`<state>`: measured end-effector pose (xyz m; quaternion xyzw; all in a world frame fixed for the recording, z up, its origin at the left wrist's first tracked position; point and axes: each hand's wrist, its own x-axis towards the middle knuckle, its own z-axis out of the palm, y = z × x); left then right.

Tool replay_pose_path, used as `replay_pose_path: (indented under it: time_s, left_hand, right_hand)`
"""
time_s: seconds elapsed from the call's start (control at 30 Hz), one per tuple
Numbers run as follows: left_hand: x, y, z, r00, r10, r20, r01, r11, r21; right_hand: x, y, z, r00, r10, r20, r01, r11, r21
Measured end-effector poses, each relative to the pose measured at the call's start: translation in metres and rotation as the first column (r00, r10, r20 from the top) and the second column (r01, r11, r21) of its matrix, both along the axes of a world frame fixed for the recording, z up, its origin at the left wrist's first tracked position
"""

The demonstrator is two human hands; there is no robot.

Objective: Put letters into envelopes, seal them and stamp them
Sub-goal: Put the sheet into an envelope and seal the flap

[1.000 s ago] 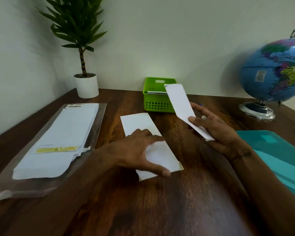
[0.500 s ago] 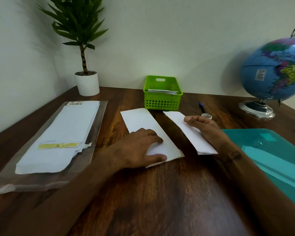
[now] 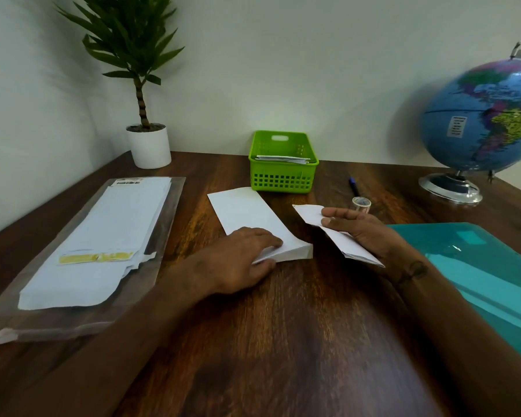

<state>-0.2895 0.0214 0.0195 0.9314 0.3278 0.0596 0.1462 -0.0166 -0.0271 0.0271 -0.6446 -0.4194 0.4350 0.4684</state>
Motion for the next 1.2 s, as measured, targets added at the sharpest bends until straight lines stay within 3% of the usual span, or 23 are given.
replay_pose_path:
  time_s: [0.13, 0.3, 0.43, 0.5, 0.63, 0.7, 0.83, 0.97, 1.07, 1.2]
  left_hand:
    - [-0.008, 0.008, 0.006, 1.000, -0.012, 0.011, 0.014, 0.995, -0.100]
    - [-0.005, 0.006, 0.006, 0.971, 0.006, 0.237, -0.046, 0.985, 0.166]
    - [-0.005, 0.007, 0.003, 0.948, -0.001, 0.318, -0.070, 0.975, 0.212]
    - [-0.006, 0.008, 0.003, 0.925, -0.006, 0.380, -0.080, 0.974, 0.210]
    - [-0.005, 0.012, 0.005, 0.818, 0.042, 0.574, -0.144, 0.980, 0.134]
    - [-0.006, 0.018, 0.006, 0.741, 0.123, 0.660, -0.253, 0.962, 0.105]
    - [-0.014, 0.028, 0.009, 0.612, 0.329, 0.719, -0.523, 0.851, 0.056]
    - [-0.014, 0.025, 0.013, 0.559, 0.304, 0.771, -0.425, 0.904, -0.049]
    - [-0.011, 0.022, 0.012, 0.570, 0.260, 0.780, -0.407, 0.913, -0.007]
    - [-0.015, 0.024, 0.015, 0.567, 0.191, 0.801, -0.416, 0.906, 0.078]
  right_hand:
    - [0.003, 0.002, -0.002, 1.000, 0.008, -0.003, -0.008, 1.000, -0.018]
    - [0.002, 0.003, 0.000, 0.999, 0.030, 0.035, -0.029, 0.999, -0.024]
    - [0.003, 0.003, 0.001, 0.999, -0.005, 0.044, 0.007, 0.999, -0.053]
    - [0.003, 0.004, 0.000, 0.999, -0.039, -0.027, 0.037, 0.997, -0.068]
    - [0.001, 0.002, -0.001, 0.983, -0.043, -0.176, 0.032, 0.997, -0.066]
    - [-0.002, 0.000, -0.003, 0.967, 0.018, -0.253, -0.023, 1.000, -0.019]
    - [-0.025, -0.003, -0.009, 0.961, 0.193, -0.196, -0.182, 0.981, 0.072]
    - [-0.051, -0.004, -0.012, 0.950, 0.265, -0.167, -0.250, 0.963, 0.104]
    - [-0.060, -0.008, -0.009, 0.950, 0.276, -0.147, -0.260, 0.958, 0.122]
    - [-0.051, -0.010, 0.000, 0.936, 0.235, -0.263, -0.211, 0.971, 0.117]
